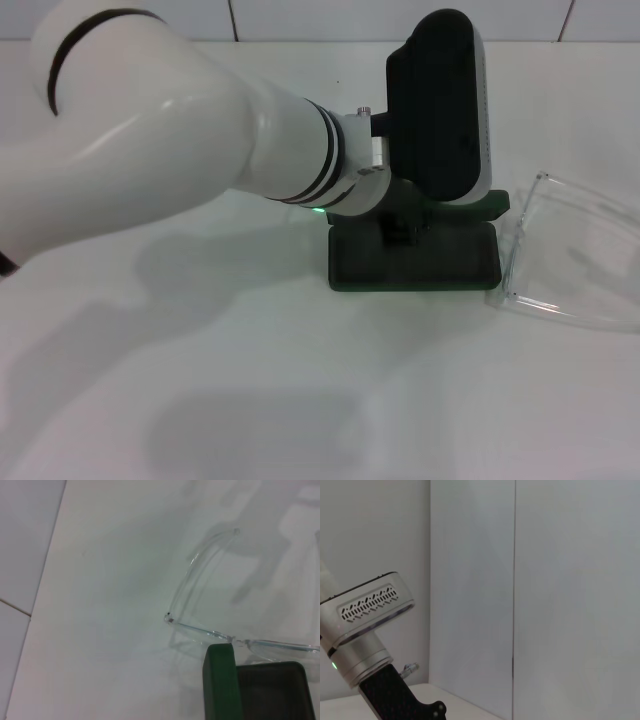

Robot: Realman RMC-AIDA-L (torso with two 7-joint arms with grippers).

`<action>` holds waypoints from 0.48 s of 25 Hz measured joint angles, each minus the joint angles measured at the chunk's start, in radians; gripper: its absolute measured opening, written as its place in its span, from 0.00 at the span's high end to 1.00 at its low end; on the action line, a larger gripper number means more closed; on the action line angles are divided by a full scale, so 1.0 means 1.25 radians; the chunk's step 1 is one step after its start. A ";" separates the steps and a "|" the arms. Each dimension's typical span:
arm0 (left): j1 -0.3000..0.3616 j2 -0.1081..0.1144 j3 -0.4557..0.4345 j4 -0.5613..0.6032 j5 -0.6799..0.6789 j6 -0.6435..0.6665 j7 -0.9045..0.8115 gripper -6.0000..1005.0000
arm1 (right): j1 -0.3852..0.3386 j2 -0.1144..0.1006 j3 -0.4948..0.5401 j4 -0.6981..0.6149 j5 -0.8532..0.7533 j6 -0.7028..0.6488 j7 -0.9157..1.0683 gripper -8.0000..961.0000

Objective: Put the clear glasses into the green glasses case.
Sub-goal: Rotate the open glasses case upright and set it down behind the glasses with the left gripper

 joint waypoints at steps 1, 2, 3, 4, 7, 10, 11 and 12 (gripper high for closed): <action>0.000 0.000 0.001 0.000 0.000 0.000 0.000 0.70 | 0.000 0.000 0.000 0.000 0.000 -0.001 0.000 0.24; 0.000 0.000 0.001 0.000 0.000 0.000 0.000 0.70 | 0.000 0.000 0.000 0.000 0.000 -0.001 0.000 0.24; 0.000 0.000 0.001 0.000 0.000 0.000 0.000 0.69 | 0.000 0.000 0.000 0.000 0.000 -0.001 0.000 0.24; 0.000 0.000 0.001 0.000 0.000 0.000 0.000 0.69 | 0.000 0.000 0.000 0.000 0.000 -0.002 0.000 0.24; 0.000 0.000 0.001 0.000 -0.001 0.000 0.000 0.69 | 0.000 0.001 0.000 0.000 0.000 -0.003 0.000 0.24; 0.001 -0.001 0.001 0.000 -0.002 0.000 -0.002 0.68 | -0.002 0.001 0.000 0.000 0.000 -0.004 0.000 0.24; 0.002 -0.001 0.002 0.000 -0.002 -0.001 -0.003 0.68 | -0.002 0.001 0.000 0.000 0.000 -0.004 0.000 0.24; 0.002 -0.001 0.002 0.000 -0.001 -0.001 -0.004 0.68 | -0.003 0.001 0.000 0.000 0.000 -0.004 0.000 0.24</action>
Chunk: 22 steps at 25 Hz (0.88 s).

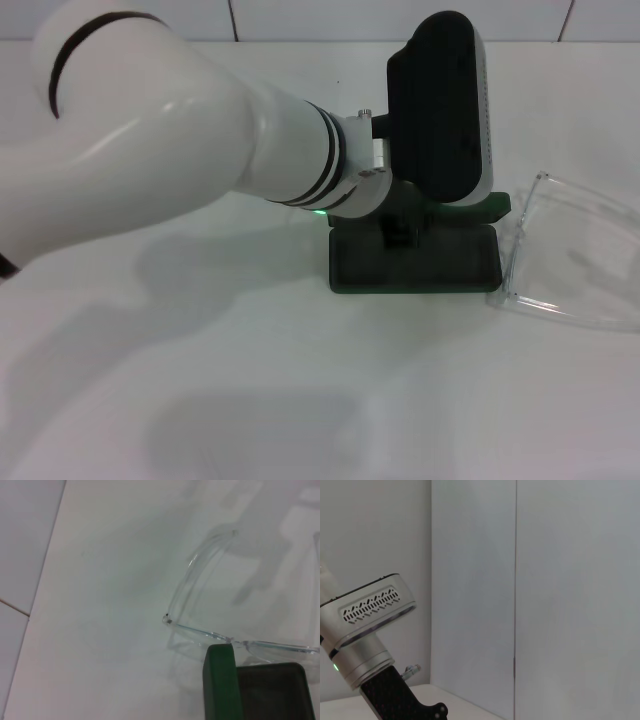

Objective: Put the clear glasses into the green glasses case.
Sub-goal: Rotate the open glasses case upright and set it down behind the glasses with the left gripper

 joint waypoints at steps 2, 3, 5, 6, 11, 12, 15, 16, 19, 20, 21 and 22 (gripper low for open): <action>0.000 0.000 0.000 0.000 0.000 0.000 -0.001 0.68 | -0.001 0.000 0.000 0.000 0.000 0.000 0.000 0.24; 0.000 0.000 0.000 0.000 -0.001 0.000 -0.001 0.67 | -0.001 0.000 0.000 0.000 0.000 -0.001 0.000 0.25; 0.000 0.000 -0.001 0.000 -0.005 0.001 -0.003 0.67 | -0.001 0.000 0.000 0.000 0.000 -0.003 0.000 0.25; 0.000 0.000 -0.001 0.000 -0.005 0.001 -0.004 0.67 | -0.002 0.000 0.000 0.000 0.000 -0.005 0.000 0.25; 0.000 0.001 -0.004 0.000 -0.008 0.007 -0.007 0.66 | -0.002 0.001 0.000 0.000 0.000 -0.008 0.000 0.25; 0.000 0.001 -0.005 0.001 -0.009 0.007 -0.009 0.66 | -0.003 0.001 0.000 0.000 0.000 -0.008 0.000 0.25; 0.000 0.001 -0.007 0.002 -0.010 0.009 -0.018 0.66 | -0.003 0.001 0.000 0.000 0.000 -0.008 0.000 0.25; 0.000 0.001 -0.006 0.004 -0.010 0.009 -0.019 0.65 | -0.003 0.001 0.000 0.000 0.000 -0.008 0.000 0.25; 0.001 0.001 -0.004 0.007 -0.009 0.010 -0.018 0.65 | -0.003 0.001 0.000 0.000 0.000 -0.008 0.000 0.26; 0.002 0.001 -0.004 0.007 -0.009 0.010 -0.018 0.65 | -0.004 0.001 0.000 0.000 0.000 -0.008 0.000 0.26; 0.003 0.001 -0.004 0.008 -0.009 0.010 -0.019 0.65 | -0.004 0.001 0.000 0.000 0.000 -0.008 0.000 0.26; 0.003 0.001 -0.004 0.008 -0.008 0.010 -0.020 0.65 | -0.004 0.001 0.000 0.000 0.000 -0.008 0.000 0.26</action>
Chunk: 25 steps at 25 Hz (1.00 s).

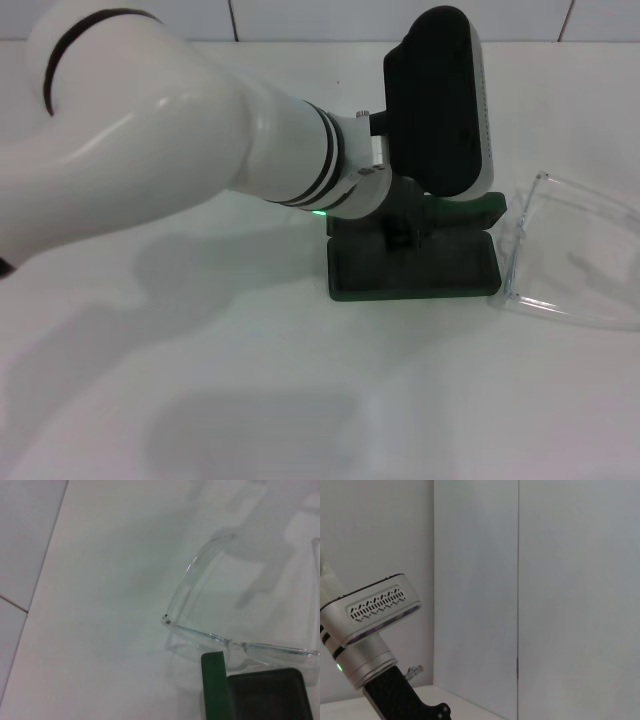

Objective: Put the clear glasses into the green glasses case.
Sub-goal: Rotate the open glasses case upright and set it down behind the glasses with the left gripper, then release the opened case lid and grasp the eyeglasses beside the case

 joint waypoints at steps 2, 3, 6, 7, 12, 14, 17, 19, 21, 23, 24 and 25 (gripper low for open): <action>0.001 0.000 -0.001 0.003 0.003 0.000 -0.001 0.65 | 0.000 0.000 0.000 0.000 0.000 0.000 0.000 0.26; 0.002 0.000 -0.001 0.005 0.005 -0.001 -0.002 0.64 | 0.000 0.000 0.000 0.000 0.000 0.000 0.000 0.26; 0.004 0.000 -0.002 0.015 0.008 -0.001 -0.004 0.64 | 0.000 0.000 0.000 0.000 -0.001 0.002 0.000 0.26; 0.007 0.000 -0.007 0.026 0.007 -0.001 -0.006 0.64 | 0.000 0.000 0.000 0.000 -0.005 0.004 0.002 0.26; 0.028 0.003 -0.055 0.101 -0.011 0.014 -0.004 0.64 | 0.011 -0.010 0.000 -0.013 -0.079 0.032 0.036 0.27; 0.046 0.003 -0.089 0.149 -0.029 0.040 -0.001 0.64 | 0.021 -0.016 0.000 -0.035 -0.128 0.040 0.066 0.27; 0.091 0.005 -0.170 0.243 -0.088 0.102 0.008 0.65 | 0.051 -0.029 0.000 -0.067 -0.202 0.038 0.112 0.27; 0.123 0.006 -0.225 0.290 -0.154 0.143 0.024 0.65 | 0.072 -0.040 0.000 -0.094 -0.241 0.031 0.146 0.27; 0.167 0.006 -0.305 0.331 -0.259 0.189 0.064 0.65 | 0.098 -0.052 -0.001 -0.123 -0.285 0.022 0.179 0.27; 0.208 0.006 -0.376 0.343 -0.361 0.222 0.113 0.65 | 0.134 -0.065 -0.001 -0.156 -0.337 0.004 0.214 0.27; 0.226 0.006 -0.406 0.343 -0.410 0.237 0.138 0.65 | 0.151 -0.070 -0.001 -0.169 -0.363 -0.005 0.227 0.28; 0.248 0.006 -0.441 0.340 -0.456 0.252 0.163 0.65 | 0.174 -0.076 -0.002 -0.181 -0.384 -0.014 0.242 0.28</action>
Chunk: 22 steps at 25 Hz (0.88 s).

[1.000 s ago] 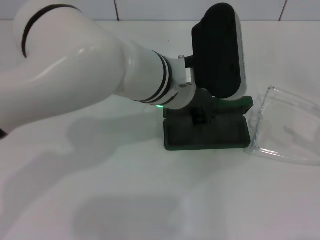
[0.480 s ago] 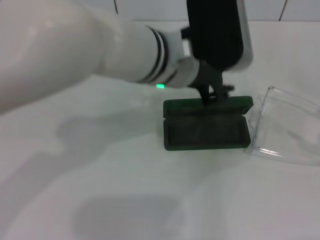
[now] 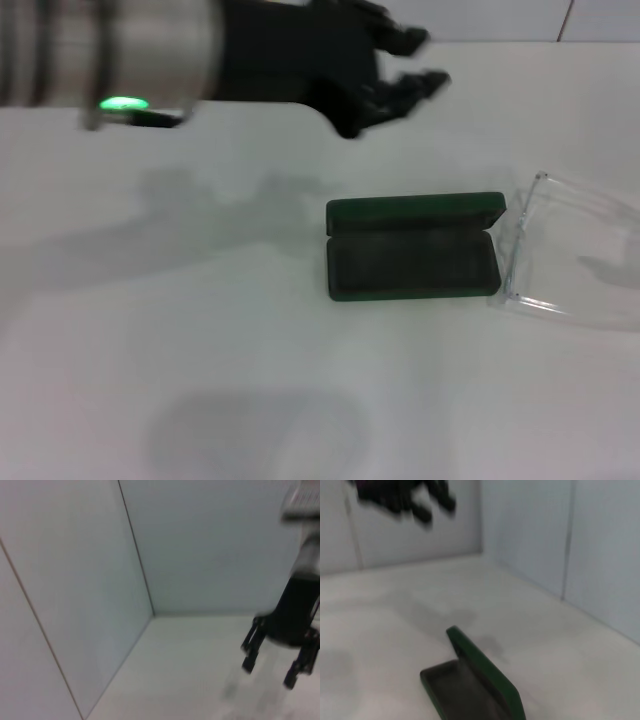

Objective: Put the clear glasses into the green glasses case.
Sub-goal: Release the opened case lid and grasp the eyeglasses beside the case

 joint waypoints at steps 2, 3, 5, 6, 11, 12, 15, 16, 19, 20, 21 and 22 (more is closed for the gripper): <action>0.037 0.001 -0.061 -0.025 -0.085 0.028 0.047 0.66 | 0.051 -0.011 -0.005 -0.034 -0.062 -0.017 0.039 0.28; 0.051 0.001 -0.084 -0.041 -0.124 0.041 0.067 0.66 | 0.067 -0.013 -0.006 -0.048 -0.085 -0.020 0.055 0.28; 0.083 0.001 -0.132 -0.096 -0.227 0.064 0.119 0.66 | 0.110 -0.014 -0.009 -0.089 -0.146 -0.034 0.104 0.28; 0.092 0.001 -0.147 -0.119 -0.262 0.073 0.139 0.66 | 0.133 -0.013 -0.009 -0.115 -0.175 -0.049 0.135 0.28; 0.126 0.001 -0.195 -0.221 -0.357 0.112 0.225 0.66 | 0.213 -0.011 -0.038 -0.204 -0.268 -0.166 0.209 0.29; 0.129 0.001 -0.197 -0.232 -0.360 0.116 0.237 0.66 | 0.228 -0.013 -0.054 -0.212 -0.282 -0.185 0.211 0.29; 0.134 0.001 -0.198 -0.261 -0.375 0.121 0.271 0.66 | 0.262 -0.016 -0.125 -0.230 -0.305 -0.202 0.194 0.29; 0.136 0.000 -0.198 -0.281 -0.390 0.121 0.290 0.66 | 0.268 -0.016 -0.149 -0.238 -0.310 -0.194 0.183 0.29; 0.137 0.000 -0.198 -0.314 -0.418 0.122 0.318 0.66 | 0.279 -0.005 -0.231 -0.268 -0.338 -0.146 0.133 0.29; 0.137 0.000 -0.198 -0.314 -0.418 0.122 0.318 0.66 | 0.281 -0.002 -0.250 -0.273 -0.351 -0.134 0.119 0.29; 0.137 0.000 -0.198 -0.363 -0.464 0.123 0.352 0.66 | 0.288 0.005 -0.279 -0.277 -0.372 -0.115 0.095 0.29; 0.138 0.000 -0.198 -0.395 -0.496 0.127 0.378 0.66 | 0.293 0.010 -0.294 -0.278 -0.385 -0.106 0.083 0.29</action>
